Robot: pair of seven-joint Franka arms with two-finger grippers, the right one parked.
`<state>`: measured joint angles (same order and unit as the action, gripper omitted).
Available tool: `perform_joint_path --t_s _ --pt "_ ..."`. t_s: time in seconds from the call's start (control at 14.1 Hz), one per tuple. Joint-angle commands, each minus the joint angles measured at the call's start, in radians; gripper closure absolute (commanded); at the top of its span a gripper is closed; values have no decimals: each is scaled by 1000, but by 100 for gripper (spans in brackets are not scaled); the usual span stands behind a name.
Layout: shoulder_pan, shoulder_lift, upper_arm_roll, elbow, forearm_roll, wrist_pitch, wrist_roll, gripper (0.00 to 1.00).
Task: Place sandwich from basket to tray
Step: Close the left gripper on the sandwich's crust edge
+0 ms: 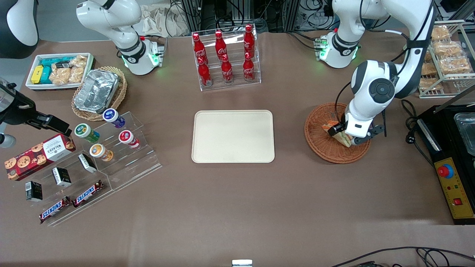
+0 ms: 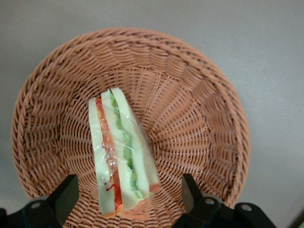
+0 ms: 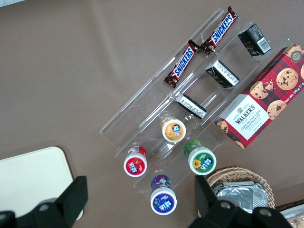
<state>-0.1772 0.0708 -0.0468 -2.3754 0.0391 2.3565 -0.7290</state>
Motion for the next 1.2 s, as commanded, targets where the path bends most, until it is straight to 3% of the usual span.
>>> perform_joint_path --t_s 0.0,0.14,0.42,0.49,0.64,0.71,1.13 --pt "-2 -6 2 -31 -7 26 -20 4" --pt "-2 -6 2 -63 -7 75 -32 8" --pt "-4 17 2 -73 -7 122 -119 37" --pt "-4 17 2 -73 -7 121 -121 47" --pt "-4 8 2 -62 -7 118 -122 84" --pt "-4 9 2 -39 -7 110 -122 97" --pt "2 7 2 281 -8 -270 -101 100"
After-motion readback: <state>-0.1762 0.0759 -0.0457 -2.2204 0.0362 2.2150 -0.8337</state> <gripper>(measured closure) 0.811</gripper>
